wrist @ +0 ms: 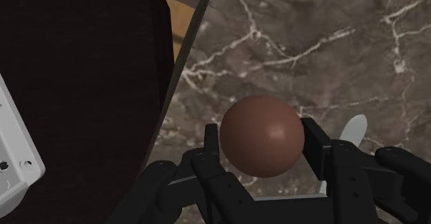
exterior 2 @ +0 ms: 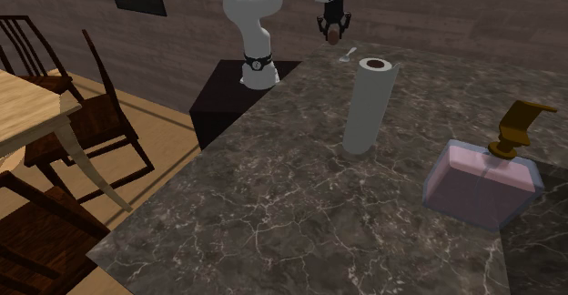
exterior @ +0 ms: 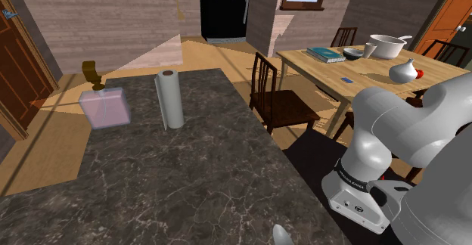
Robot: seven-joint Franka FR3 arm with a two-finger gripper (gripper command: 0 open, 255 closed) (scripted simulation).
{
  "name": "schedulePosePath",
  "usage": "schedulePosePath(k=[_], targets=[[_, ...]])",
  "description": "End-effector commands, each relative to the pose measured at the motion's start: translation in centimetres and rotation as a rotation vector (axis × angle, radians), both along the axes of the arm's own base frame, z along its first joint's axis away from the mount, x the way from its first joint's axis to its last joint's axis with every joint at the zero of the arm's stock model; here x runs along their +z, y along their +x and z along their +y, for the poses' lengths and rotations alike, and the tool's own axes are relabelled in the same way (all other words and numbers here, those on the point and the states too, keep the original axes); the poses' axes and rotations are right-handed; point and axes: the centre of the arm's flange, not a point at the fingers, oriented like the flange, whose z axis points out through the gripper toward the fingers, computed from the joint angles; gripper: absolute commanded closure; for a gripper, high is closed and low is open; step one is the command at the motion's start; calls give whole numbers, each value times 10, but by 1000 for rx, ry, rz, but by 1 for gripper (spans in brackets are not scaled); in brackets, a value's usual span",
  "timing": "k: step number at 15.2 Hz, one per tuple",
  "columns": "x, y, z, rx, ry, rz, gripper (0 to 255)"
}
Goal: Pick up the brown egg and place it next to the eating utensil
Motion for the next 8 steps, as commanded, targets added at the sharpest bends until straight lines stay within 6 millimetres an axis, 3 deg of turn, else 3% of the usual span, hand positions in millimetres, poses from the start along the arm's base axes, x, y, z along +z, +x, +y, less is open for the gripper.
schedulePosePath(k=[1, 3, 4, 8], targets=[[0, 0, 0, 0, 0, 0, 255], [0, 0, 0, 0, 0, 0, 255], [0, 0, 0, 0, 0, 0, 0], [0, 0, 0, 0, 0, 0, 0]])
